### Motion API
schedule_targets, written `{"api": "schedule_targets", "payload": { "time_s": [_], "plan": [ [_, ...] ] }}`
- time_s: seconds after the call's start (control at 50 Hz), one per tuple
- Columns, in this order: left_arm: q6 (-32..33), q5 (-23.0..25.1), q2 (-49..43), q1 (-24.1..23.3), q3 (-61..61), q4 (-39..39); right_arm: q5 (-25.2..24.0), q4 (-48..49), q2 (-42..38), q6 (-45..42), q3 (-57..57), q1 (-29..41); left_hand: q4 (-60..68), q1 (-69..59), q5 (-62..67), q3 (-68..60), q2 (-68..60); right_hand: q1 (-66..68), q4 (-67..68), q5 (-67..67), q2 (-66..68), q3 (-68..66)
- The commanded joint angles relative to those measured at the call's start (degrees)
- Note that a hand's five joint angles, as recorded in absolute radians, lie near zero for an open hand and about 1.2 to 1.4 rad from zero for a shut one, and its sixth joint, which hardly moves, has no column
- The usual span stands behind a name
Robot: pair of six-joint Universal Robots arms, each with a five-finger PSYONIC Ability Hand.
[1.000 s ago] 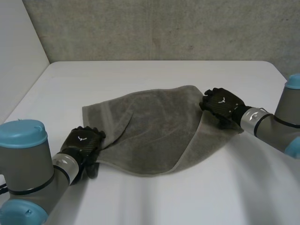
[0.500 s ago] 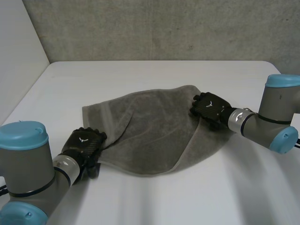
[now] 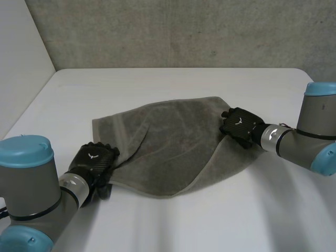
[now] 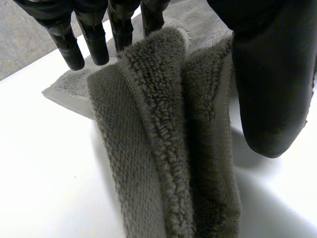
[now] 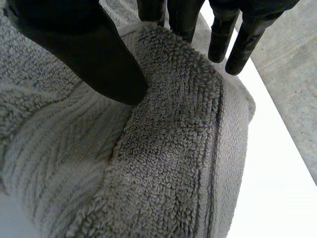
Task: Fold the towel.
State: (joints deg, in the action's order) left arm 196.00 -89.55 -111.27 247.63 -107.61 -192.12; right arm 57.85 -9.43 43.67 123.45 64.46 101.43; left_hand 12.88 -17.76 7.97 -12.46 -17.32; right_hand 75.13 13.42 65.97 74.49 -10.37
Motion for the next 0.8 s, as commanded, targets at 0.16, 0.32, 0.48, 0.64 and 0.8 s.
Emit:
{"api": "schedule_targets", "payload": {
  "time_s": [0.16,0.32,0.48,0.64,0.8],
  "plan": [
    [-0.01,-0.10,-0.09,0.75,0.12,-0.01,0.07,0.29,8.36,5.14,9.37,-2.11,-2.88,0.48,-0.69,2.46,0.04,4.87,-3.42,4.03,5.51,0.37],
    [0.17,-0.19,-0.09,1.01,0.21,-0.10,-0.19,2.48,16.01,12.52,16.75,-6.51,-2.88,0.48,-0.69,2.46,0.04,4.87,-3.42,4.03,5.51,0.37],
    [0.17,-0.97,0.00,1.89,0.56,-0.28,-1.60,8.28,22.68,18.75,24.30,-10.81,-2.88,-0.53,0.32,2.46,-0.97,4.87,-3.42,4.03,5.51,0.37],
    [0.17,-3.00,1.58,2.77,0.91,-0.28,-3.09,9.95,23.92,20.87,26.94,-12.48,-2.88,-1.54,1.33,2.46,-1.98,4.87,-3.42,4.03,5.51,0.37],
    [0.08,-3.17,1.76,6.71,5.39,-0.45,-3.18,10.04,24.71,20.87,27.82,-12.40,-2.88,7.76,-7.97,2.46,7.32,4.87,-3.42,4.03,5.51,0.37]
  ]
}}
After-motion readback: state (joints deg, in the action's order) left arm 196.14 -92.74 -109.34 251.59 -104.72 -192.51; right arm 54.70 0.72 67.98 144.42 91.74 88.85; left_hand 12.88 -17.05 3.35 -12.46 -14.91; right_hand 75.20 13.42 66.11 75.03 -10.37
